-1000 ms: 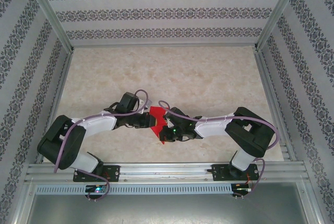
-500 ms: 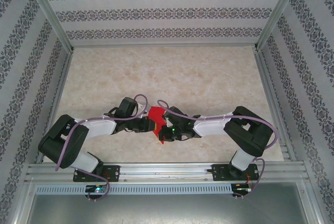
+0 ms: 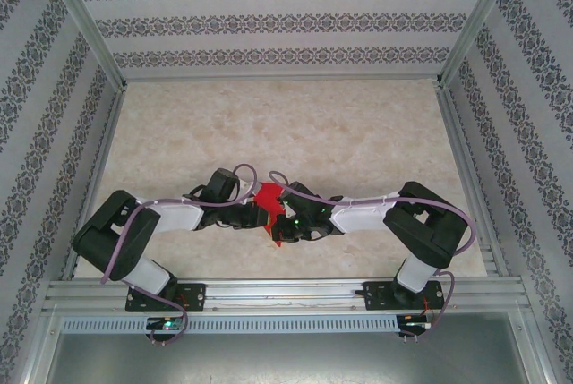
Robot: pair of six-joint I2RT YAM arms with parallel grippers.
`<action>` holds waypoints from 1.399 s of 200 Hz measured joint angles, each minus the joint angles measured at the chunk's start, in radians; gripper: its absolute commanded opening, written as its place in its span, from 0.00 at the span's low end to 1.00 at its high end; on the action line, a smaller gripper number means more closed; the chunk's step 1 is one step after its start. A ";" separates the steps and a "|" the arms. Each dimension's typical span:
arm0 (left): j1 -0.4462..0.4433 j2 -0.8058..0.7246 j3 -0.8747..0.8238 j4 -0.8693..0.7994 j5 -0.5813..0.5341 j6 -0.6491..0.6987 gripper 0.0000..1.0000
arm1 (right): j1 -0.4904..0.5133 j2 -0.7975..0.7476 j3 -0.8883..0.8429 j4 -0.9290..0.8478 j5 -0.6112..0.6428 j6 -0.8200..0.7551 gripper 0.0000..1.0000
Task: Fold a paper plane with a square sheet of paper (fold left side to right side)
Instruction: Third fold the triangle at the center of the table.
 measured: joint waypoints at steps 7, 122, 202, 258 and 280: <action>0.000 0.005 0.001 0.000 0.000 0.000 0.15 | 0.000 0.000 0.003 -0.005 0.000 0.000 0.00; 0.001 0.084 0.074 -0.071 -0.041 0.035 0.14 | 0.006 0.004 0.022 -0.042 0.016 -0.009 0.00; 0.037 0.099 0.076 -0.071 -0.001 0.036 0.14 | 0.007 0.004 0.024 -0.046 0.018 -0.021 0.00; 0.129 0.139 0.100 -0.087 0.077 0.075 0.14 | 0.011 0.002 0.024 -0.048 0.024 -0.024 0.00; 0.165 0.153 0.113 -0.104 0.101 0.097 0.14 | 0.011 0.002 0.024 -0.049 0.026 -0.024 0.00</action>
